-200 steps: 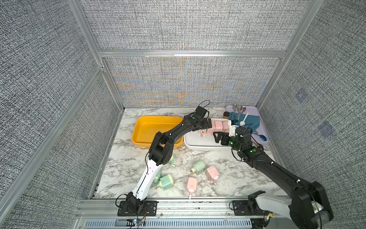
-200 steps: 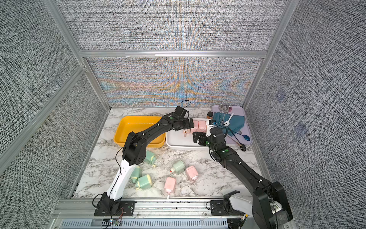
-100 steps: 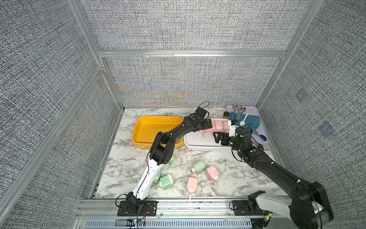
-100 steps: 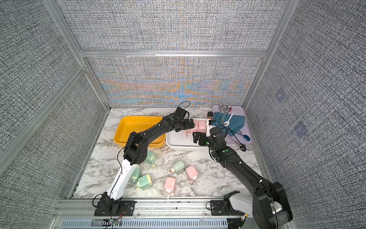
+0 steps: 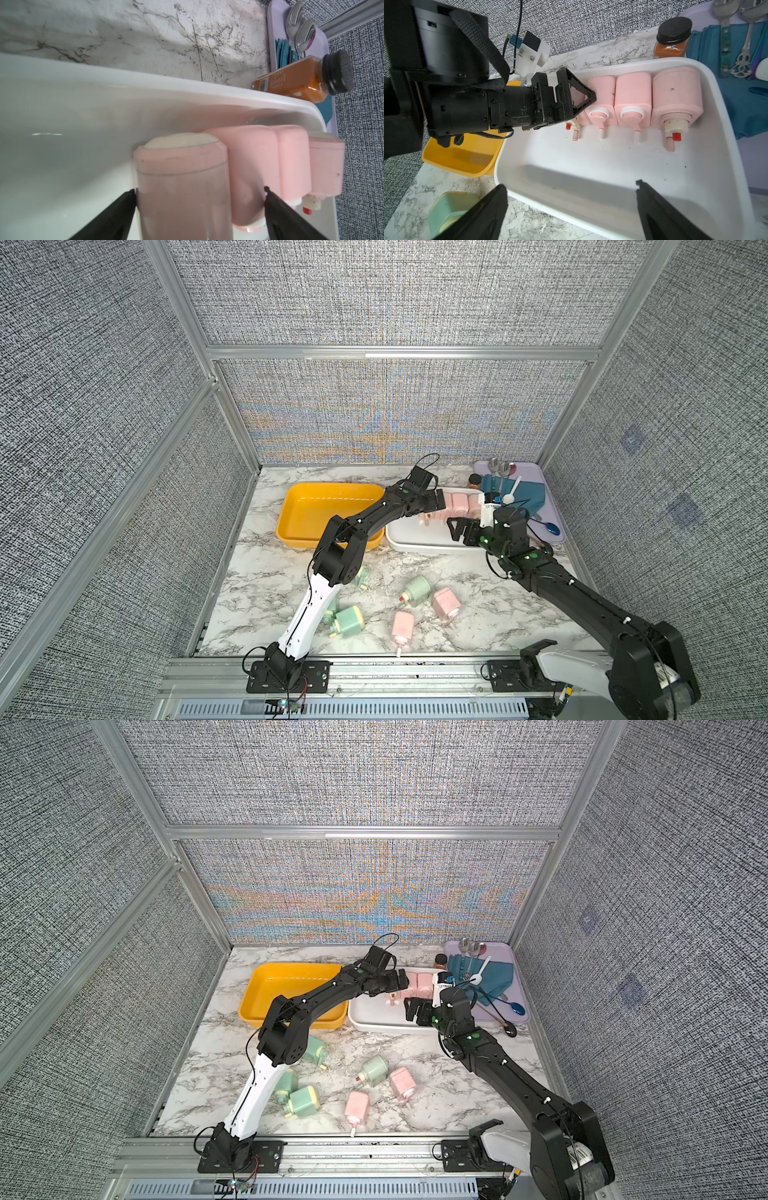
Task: Place the pencil sharpeners by color into the storage box
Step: Place the pencil sharpener in the storage box, then adjust the pencil sharpener in the storage box.
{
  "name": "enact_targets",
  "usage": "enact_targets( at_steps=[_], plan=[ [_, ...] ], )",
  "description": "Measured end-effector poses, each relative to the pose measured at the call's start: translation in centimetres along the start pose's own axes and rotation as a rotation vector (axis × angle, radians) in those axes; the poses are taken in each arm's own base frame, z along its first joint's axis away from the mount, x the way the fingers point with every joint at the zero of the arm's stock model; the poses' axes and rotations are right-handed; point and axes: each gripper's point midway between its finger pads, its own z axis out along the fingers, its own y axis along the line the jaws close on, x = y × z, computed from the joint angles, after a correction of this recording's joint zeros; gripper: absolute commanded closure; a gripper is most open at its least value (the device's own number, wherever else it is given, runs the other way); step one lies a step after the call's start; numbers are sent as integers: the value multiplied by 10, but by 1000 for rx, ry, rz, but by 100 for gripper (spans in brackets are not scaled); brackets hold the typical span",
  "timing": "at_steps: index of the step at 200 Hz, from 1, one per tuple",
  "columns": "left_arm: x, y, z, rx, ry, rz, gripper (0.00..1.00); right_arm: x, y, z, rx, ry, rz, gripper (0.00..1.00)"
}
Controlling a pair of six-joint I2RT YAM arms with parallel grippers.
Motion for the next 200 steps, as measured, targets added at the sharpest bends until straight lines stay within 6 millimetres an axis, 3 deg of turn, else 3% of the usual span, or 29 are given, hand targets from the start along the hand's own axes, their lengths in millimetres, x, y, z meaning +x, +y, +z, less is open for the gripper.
enact_targets(
  at_steps=[71,139,200],
  plan=[
    [-10,11,-32,-95,-59,53,1,1,0,1,0,5,-1,1],
    [-19,38,-37,-199,-98,48,1,2,7,3,-24,15,-13,1],
    [-14,56,-46,-251,-99,29,1,-3,11,4,-31,11,-25,1]
  ],
)
